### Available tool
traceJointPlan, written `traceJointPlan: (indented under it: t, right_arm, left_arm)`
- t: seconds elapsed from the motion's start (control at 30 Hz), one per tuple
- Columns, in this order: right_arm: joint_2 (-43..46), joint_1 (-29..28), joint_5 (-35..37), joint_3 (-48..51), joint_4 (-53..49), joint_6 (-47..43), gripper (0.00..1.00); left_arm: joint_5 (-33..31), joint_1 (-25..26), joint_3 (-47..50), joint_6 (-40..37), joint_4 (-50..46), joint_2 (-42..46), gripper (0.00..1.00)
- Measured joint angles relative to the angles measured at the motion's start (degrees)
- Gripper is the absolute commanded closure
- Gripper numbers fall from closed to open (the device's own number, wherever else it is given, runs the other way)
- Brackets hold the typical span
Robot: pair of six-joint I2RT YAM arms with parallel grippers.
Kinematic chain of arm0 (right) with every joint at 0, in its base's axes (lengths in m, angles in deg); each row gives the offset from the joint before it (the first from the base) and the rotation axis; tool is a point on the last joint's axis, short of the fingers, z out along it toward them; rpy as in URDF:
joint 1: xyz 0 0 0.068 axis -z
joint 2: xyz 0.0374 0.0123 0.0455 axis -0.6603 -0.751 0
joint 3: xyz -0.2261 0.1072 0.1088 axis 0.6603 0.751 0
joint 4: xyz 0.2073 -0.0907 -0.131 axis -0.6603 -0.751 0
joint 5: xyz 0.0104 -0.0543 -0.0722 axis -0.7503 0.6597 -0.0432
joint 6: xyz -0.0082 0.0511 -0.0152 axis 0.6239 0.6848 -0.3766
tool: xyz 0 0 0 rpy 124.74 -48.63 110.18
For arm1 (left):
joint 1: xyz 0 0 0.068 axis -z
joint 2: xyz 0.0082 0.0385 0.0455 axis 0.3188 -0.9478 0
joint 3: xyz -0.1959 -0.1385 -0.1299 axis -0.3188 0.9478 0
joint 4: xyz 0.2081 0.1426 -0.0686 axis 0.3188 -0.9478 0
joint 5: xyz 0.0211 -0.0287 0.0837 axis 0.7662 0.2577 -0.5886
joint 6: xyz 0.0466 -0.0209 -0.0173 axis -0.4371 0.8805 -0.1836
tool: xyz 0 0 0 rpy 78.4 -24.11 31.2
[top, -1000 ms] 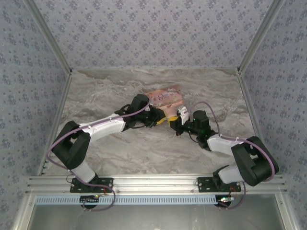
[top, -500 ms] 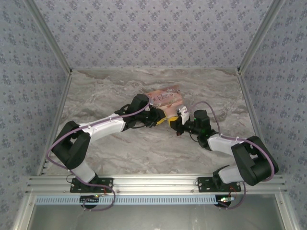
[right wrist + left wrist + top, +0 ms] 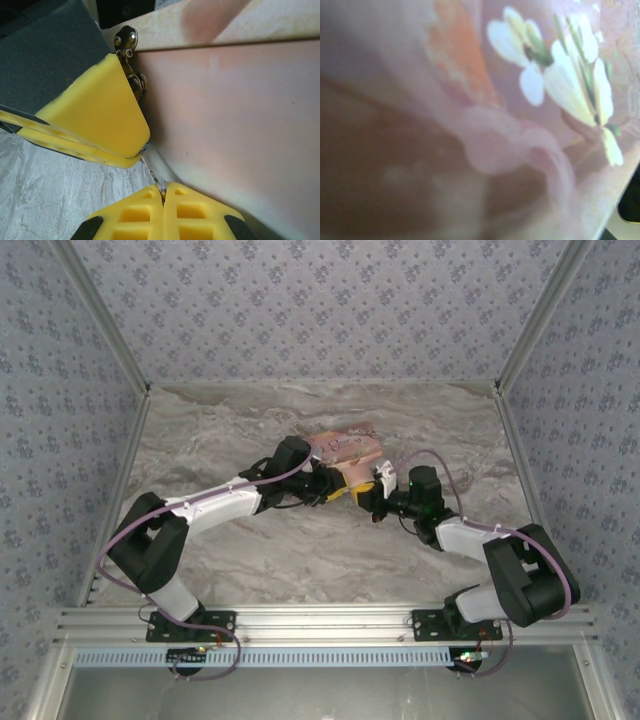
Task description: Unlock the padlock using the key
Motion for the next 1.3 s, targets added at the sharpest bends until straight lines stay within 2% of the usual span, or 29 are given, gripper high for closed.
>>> traceJointPlan:
  t: [0.83, 1.1, 1.3]
  right_arm:
    - [-2.91, 0.94, -6.86, -4.72, -4.07, 0.70, 1.00]
    - [-3.82, 0.42, -5.95, -5.35, -5.20, 2.05, 1.00]
    - [-5.27, -1.36, -1.16, -4.70, -3.87, 4.57, 1.00]
  left_arm:
    - [1.55, -0.57, -0.02, -0.61, 0.83, -0.74, 0.84]
    - [1.62, -0.81, -0.02, -1.44, 0.92, -1.46, 0.84]
    - [1.49, -1.36, 0.00, -2.25, 1.36, -3.23, 0.84]
